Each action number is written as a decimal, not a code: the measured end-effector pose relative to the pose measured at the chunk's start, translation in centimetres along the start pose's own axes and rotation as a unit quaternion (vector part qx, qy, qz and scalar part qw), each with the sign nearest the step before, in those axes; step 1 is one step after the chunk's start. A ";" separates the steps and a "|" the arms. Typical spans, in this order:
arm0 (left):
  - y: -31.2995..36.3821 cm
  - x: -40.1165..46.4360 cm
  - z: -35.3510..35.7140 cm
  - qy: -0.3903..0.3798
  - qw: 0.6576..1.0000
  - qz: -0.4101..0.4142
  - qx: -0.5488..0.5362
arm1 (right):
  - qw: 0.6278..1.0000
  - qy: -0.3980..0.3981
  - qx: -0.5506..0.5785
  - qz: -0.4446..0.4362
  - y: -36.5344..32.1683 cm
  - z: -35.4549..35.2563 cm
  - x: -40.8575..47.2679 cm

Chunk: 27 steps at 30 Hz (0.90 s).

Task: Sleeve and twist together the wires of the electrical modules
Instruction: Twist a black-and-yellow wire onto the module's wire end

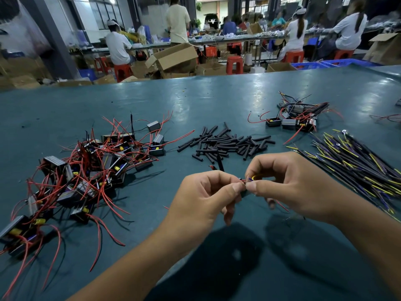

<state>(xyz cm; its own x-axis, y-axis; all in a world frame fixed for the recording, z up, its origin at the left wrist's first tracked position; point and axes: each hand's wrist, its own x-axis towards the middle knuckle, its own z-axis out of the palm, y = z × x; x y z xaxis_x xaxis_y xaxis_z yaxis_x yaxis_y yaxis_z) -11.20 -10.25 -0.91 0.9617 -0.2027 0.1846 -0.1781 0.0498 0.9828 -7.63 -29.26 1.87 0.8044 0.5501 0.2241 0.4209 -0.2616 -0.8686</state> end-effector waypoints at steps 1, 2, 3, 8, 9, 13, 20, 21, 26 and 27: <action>-0.1 0.0 -0.2 0.002 0.999 0.027 0.036 | 1.000 -0.005 0.000 -0.001 0.0 0.0 0.0; -0.3 -0.1 -0.3 0.005 0.995 0.058 0.080 | 1.000 -0.008 -0.001 -0.005 0.0 -0.1 0.0; -0.5 -0.1 -0.5 0.010 0.986 0.094 0.139 | 1.000 -0.011 -0.001 -0.009 0.0 -0.2 -0.1; -0.8 0.0 -0.8 0.039 0.907 0.225 0.354 | 1.000 -0.021 0.017 -0.001 0.2 -0.2 0.0; -0.7 -0.1 -0.8 0.036 0.923 0.204 0.326 | 1.000 -0.021 0.022 -0.002 0.2 -0.2 0.0; -0.2 -0.1 -0.5 -0.016 0.998 0.019 0.063 | 1.000 -0.007 -0.010 -0.022 0.1 -0.1 -0.1; 0.5 0.0 -0.5 -0.059 0.981 -0.140 -0.124 | 0.999 -0.013 -0.025 -0.037 -0.2 0.0 -0.2; 0.6 0.0 -0.6 -0.055 0.983 -0.135 -0.113 | 0.999 -0.014 -0.027 -0.034 -0.1 0.0 -0.2; 0.7 -0.1 -0.6 -0.041 0.981 -0.143 -0.124 | 0.999 -0.020 -0.043 -0.027 -0.1 -0.1 -0.1; 0.7 -0.1 -0.5 -0.040 0.979 -0.151 -0.132 | 0.998 -0.017 -0.050 -0.028 -0.2 -0.1 0.0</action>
<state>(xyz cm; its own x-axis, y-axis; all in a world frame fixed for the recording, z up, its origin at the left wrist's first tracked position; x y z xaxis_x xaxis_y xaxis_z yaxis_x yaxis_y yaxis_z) -11.32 -9.68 -0.24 0.9407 -0.3229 -0.1036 0.1826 0.2248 0.9572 -7.67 -29.34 2.07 0.7646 0.5924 0.2537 0.5053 -0.3067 -0.8066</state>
